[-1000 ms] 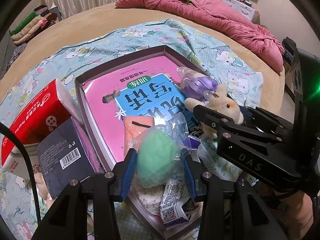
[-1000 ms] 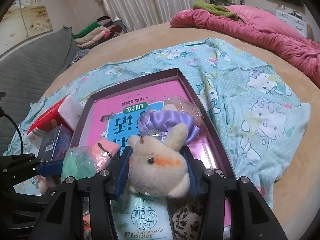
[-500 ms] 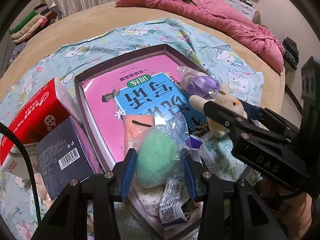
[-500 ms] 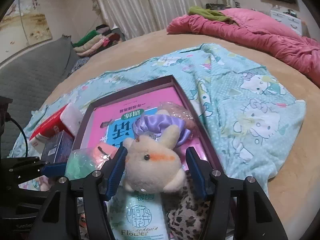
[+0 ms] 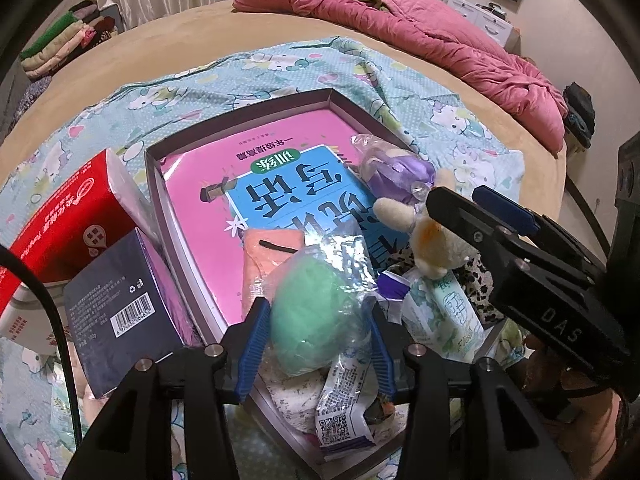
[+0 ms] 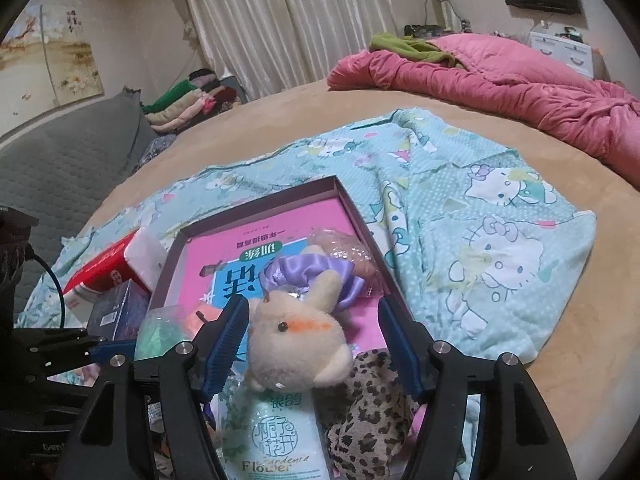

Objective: Organize soft objects
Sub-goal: 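Lower both plush toys into the box and open both tools, then withdraw both open tools toward the teddy bear and mint tissue pack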

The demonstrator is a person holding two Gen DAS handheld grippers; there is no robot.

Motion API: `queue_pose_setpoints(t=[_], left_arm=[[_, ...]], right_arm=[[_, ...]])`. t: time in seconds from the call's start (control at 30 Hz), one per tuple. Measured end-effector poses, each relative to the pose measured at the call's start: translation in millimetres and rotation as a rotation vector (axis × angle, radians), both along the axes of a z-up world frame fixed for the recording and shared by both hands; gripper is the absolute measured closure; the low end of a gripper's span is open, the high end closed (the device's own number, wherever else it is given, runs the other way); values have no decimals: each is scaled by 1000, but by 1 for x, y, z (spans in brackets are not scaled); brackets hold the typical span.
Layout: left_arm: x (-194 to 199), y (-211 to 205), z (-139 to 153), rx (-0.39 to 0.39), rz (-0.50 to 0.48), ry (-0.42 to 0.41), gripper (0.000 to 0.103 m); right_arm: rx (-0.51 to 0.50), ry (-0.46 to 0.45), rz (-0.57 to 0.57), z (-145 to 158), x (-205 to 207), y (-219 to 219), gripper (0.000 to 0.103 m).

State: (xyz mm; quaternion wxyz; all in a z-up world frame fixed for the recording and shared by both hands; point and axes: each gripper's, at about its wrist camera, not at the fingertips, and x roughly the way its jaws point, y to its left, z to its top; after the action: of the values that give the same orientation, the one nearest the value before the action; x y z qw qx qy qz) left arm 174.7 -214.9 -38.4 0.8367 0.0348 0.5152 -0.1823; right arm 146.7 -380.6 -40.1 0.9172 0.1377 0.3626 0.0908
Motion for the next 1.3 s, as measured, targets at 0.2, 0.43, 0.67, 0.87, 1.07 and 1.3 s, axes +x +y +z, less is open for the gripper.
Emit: queue_pose_setpoints(t=[0.2, 0.43, 0.67, 0.87, 1.07, 1.3], left_arm=[[0, 3, 1, -37, 3, 11, 45], [-4, 5, 7, -56, 4, 1, 40], [-9, 8, 15, -62, 7, -16, 37], [-15, 14, 23, -65, 12, -34, 33], [-24, 21, 34, -57, 18, -77, 28], [-34, 38, 45, -46, 64, -103, 22]], right_arm=[[3, -14, -17, 3, -3, -4, 33], [1, -41, -34, 10, -9, -7, 33], [-13, -52, -51, 18, -17, -7, 30], [-26, -50, -59, 20, -21, -7, 30], [-55, -73, -68, 31, -28, -2, 29], [-91, -114, -92, 47, -39, 6, 27]])
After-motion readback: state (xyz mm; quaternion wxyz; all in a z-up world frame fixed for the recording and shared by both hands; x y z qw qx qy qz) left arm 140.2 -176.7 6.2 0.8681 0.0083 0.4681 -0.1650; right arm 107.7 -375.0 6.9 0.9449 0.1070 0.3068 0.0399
